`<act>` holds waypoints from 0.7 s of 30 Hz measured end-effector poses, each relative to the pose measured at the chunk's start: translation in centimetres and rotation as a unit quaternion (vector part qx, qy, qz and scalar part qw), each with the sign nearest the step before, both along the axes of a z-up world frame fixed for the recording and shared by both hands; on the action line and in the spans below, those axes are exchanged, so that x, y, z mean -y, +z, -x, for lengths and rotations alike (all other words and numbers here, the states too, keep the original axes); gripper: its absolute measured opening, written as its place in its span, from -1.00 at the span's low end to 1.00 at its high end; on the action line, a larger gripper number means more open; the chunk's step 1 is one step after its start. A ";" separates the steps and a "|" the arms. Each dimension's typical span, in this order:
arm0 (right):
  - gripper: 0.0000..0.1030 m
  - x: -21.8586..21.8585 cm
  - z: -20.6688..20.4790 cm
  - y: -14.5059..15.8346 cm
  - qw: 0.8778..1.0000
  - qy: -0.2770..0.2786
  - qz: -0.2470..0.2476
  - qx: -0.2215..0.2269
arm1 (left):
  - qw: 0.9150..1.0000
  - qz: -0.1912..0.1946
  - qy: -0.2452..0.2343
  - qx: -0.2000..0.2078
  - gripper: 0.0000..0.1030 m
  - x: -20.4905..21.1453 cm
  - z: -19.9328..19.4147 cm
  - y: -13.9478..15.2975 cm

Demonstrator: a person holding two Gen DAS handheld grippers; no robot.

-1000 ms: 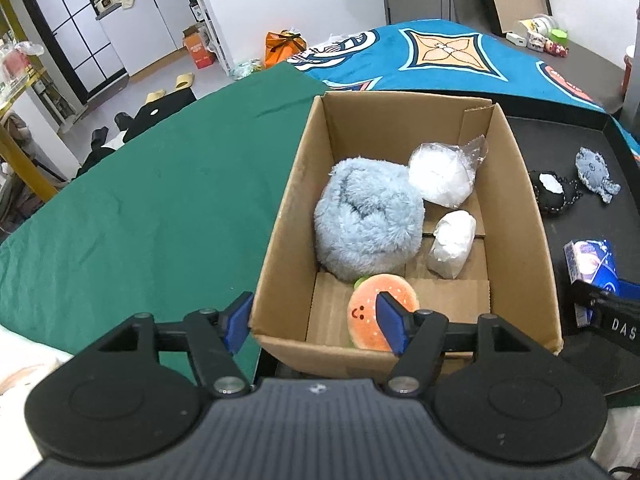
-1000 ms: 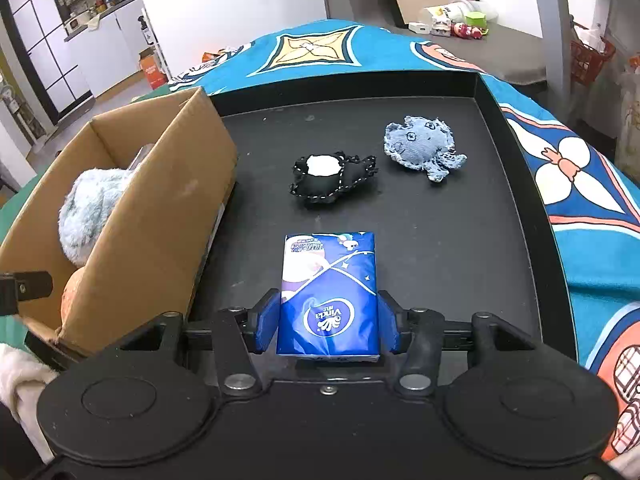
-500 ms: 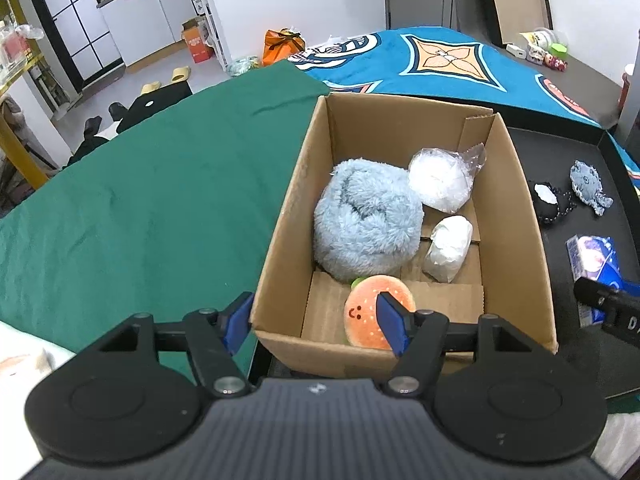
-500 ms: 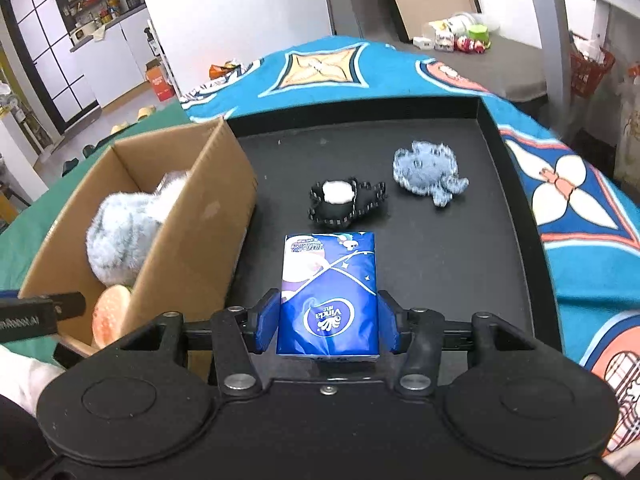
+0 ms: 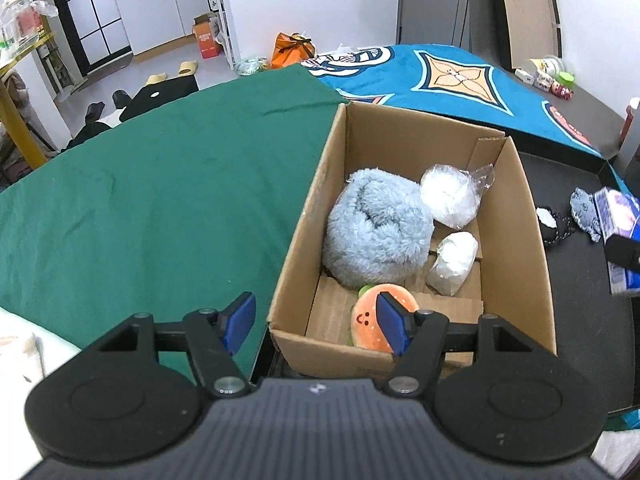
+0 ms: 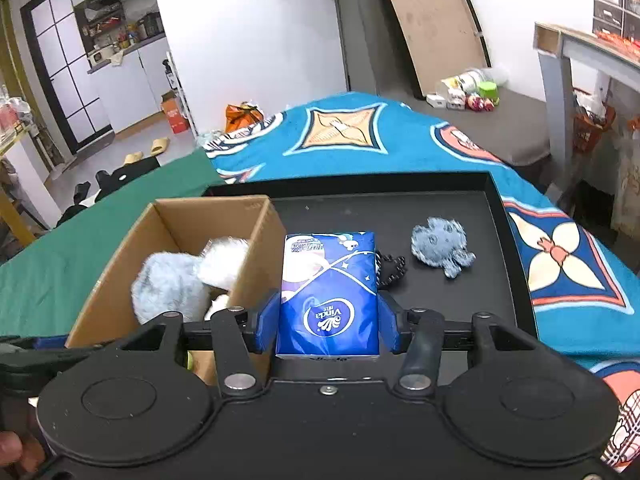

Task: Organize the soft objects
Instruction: 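Carry the tissue pack with the right gripper into the box and release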

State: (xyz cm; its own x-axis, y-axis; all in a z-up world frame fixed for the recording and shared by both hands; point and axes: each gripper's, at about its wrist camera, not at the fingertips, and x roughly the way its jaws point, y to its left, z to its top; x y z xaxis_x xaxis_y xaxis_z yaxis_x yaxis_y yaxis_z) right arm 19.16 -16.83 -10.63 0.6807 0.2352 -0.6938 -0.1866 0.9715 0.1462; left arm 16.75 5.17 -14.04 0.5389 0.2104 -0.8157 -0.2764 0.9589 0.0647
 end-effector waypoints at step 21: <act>-0.03 -4.7 1.2 2.5 0.999 0.040 0.003 0.027 | 0.998 0.051 0.019 0.020 -0.27 -2.1 1.0 0.2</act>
State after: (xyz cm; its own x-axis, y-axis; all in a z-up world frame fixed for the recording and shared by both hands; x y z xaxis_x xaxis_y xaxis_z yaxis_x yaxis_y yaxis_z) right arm 17.96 -12.15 -8.16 0.6958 0.2857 -0.6590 -0.2711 0.9541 0.1273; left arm 15.74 7.24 -13.84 0.5640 0.1484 -0.8123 -0.3138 0.9484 -0.0447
